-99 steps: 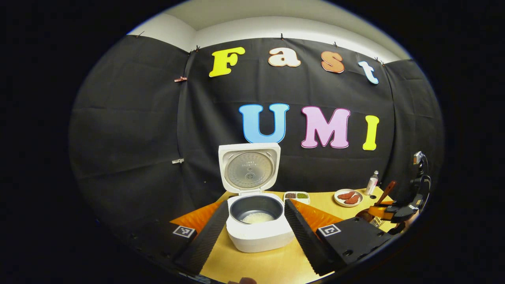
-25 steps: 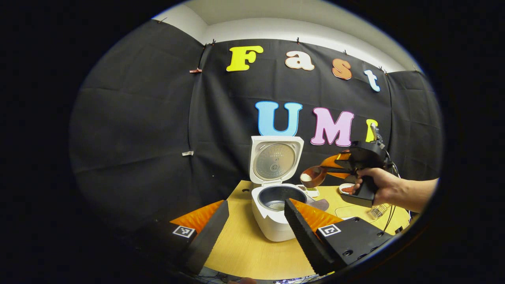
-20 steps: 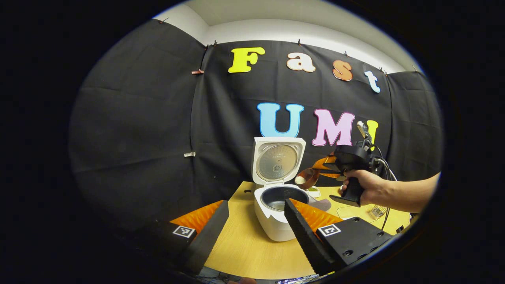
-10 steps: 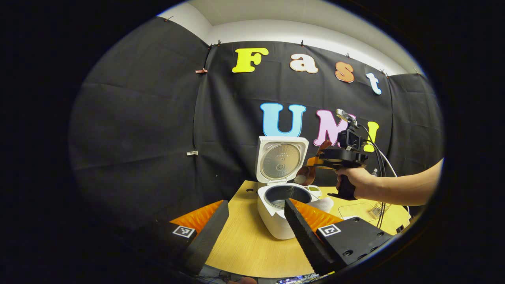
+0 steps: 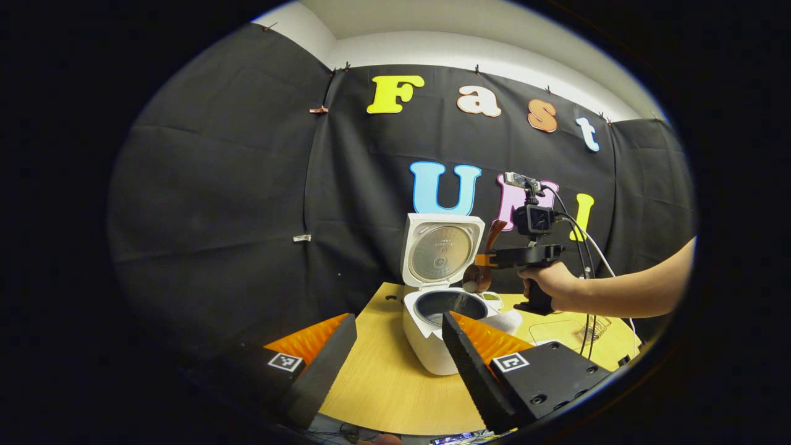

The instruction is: Close the left gripper, press the button to open the rice cooker; take a wooden spoon from the chopstick holder with the right hand, scoop a spoonful of rice and pour it into the rice cooker, then put the wooden spoon back into the chopstick holder.

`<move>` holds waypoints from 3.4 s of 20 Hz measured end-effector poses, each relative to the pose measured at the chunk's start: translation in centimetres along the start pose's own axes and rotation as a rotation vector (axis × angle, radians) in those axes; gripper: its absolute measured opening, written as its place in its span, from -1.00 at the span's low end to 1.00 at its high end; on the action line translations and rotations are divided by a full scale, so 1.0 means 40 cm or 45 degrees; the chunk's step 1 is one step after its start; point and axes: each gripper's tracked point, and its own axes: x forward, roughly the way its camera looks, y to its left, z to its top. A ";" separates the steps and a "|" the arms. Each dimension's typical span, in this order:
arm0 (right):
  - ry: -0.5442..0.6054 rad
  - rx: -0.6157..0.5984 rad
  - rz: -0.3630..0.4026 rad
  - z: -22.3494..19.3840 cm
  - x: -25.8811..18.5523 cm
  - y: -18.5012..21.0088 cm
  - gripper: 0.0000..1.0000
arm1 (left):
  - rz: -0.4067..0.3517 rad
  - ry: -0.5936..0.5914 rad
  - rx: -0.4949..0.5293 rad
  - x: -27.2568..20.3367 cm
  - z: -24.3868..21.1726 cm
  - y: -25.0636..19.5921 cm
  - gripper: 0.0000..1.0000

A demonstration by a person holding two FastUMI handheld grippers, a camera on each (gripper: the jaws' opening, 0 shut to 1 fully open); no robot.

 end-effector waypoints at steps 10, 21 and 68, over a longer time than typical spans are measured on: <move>-0.020 -0.414 0.098 -0.008 0.003 0.067 -0.52 | 0.007 0.005 -0.020 0.037 -0.001 0.014 0.92; -0.010 -0.549 0.191 -0.071 -0.017 0.104 -0.52 | 0.021 0.013 -0.007 0.028 -0.001 -0.001 0.92; -0.008 0.489 -0.364 -0.355 -0.675 -1.141 -0.52 | -0.005 -0.006 0.091 0.152 0.067 -0.496 0.92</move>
